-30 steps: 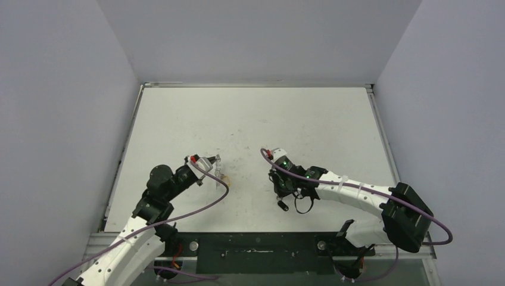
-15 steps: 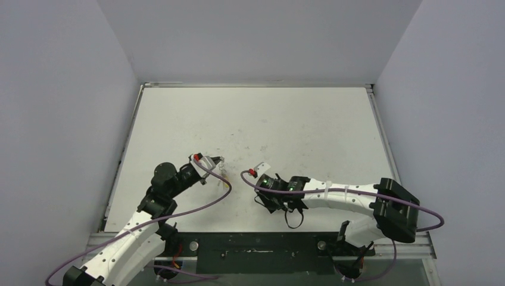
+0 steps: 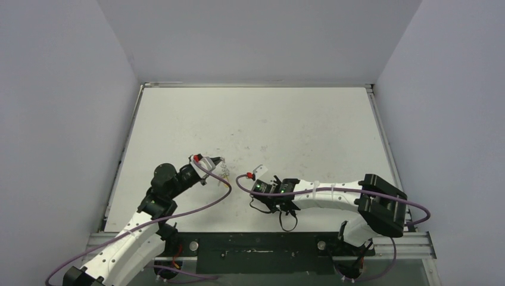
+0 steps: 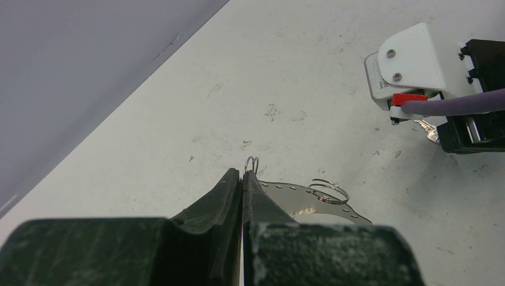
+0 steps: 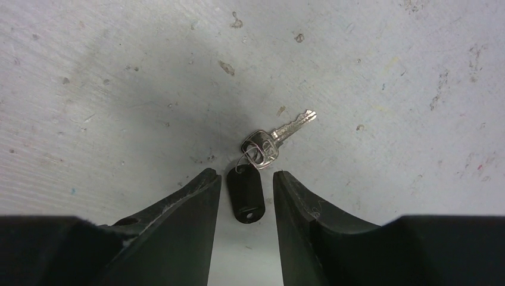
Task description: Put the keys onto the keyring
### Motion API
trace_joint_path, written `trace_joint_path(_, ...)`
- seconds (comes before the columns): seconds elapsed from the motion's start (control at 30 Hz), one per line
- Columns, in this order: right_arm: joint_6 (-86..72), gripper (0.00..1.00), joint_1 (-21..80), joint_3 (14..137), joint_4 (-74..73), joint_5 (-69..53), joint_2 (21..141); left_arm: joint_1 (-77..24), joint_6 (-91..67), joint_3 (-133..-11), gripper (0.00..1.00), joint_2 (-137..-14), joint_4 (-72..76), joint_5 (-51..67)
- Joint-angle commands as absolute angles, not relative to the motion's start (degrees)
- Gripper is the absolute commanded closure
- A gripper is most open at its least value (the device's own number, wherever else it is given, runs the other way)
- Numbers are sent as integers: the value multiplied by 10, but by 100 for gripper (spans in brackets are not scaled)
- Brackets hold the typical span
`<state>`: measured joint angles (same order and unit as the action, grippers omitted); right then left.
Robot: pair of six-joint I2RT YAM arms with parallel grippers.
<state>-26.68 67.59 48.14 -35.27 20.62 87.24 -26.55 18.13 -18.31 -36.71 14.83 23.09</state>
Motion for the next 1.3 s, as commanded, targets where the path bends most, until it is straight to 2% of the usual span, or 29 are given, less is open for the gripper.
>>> trace_joint_path(0.0, -278, 61, 677, 469, -311, 206, 876, -268, 177, -186, 100, -355, 175, 237)
trace_joint_path(0.17, -278, 67, 670, 463, -296, 195, 891, -268, 178, -187, 100, -351, 171, 236)
trace_joint_path(0.4, -270, 99, 653, 464, -296, 197, 871, -269, 177, -185, 100, -352, 171, 237)
trace_joint_path(0.63, -242, 100, 602, 454, -287, 146, 791, -269, 175, -180, 100, -369, 191, 253)
trace_joint_path(0.87, -196, 100, 533, 439, -248, 16, 697, -272, 174, -171, 100, -409, 236, 312)
trace_joint_path(1.27, -112, 100, 487, 499, -225, -143, 720, -292, 179, -160, 100, -509, 327, 404)
